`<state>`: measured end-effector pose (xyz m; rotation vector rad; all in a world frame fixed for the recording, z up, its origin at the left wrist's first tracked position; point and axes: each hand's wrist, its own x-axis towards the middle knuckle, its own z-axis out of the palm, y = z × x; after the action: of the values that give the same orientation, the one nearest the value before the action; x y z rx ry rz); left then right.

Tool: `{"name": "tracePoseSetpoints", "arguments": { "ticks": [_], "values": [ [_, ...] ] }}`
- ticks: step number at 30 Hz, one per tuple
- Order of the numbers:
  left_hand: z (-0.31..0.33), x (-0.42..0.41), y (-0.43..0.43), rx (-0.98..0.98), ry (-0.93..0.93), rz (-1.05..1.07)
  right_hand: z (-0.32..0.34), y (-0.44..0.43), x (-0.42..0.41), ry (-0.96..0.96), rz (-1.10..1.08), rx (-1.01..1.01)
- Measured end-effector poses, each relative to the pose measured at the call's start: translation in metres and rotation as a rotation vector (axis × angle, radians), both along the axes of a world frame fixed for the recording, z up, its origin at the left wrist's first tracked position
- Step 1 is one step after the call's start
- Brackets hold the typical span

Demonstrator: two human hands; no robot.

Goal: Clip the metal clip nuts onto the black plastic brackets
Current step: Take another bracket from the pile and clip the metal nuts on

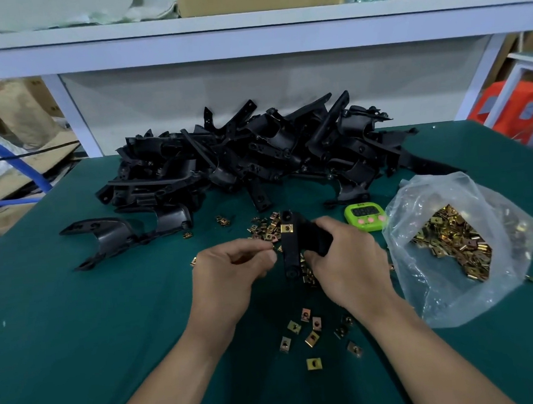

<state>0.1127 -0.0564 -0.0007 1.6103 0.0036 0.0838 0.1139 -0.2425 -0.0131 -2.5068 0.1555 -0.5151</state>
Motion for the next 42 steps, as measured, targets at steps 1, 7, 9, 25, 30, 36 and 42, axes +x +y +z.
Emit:
{"name": "tracePoseSetpoints", "arguments": {
  "ticks": [1,7,9,25,30,36,42],
  "values": [
    [0.000,0.000,0.001,-0.038,0.010,-0.011,0.000,0.000,0.000,0.003,0.012,0.005],
    [0.002,-0.002,-0.003,-0.126,0.104,-0.091,-0.002,0.001,0.000,-0.010,0.042,0.007],
    [0.003,-0.002,-0.003,-0.130,0.124,-0.101,-0.002,0.000,0.001,-0.013,0.042,0.011],
    [0.009,-0.001,0.010,-0.145,0.207,-0.196,0.003,0.001,-0.001,0.065,0.126,0.094],
    [0.007,-0.001,0.009,-0.136,0.199,-0.195,0.006,0.002,-0.002,0.054,0.120,0.048],
    [0.005,-0.004,0.004,-0.145,0.211,-0.175,0.007,0.006,-0.003,0.010,0.103,-0.064],
    [0.007,-0.008,-0.001,-0.125,0.145,-0.271,0.001,0.015,-0.006,-0.019,0.092,-0.131]
  ]
}}
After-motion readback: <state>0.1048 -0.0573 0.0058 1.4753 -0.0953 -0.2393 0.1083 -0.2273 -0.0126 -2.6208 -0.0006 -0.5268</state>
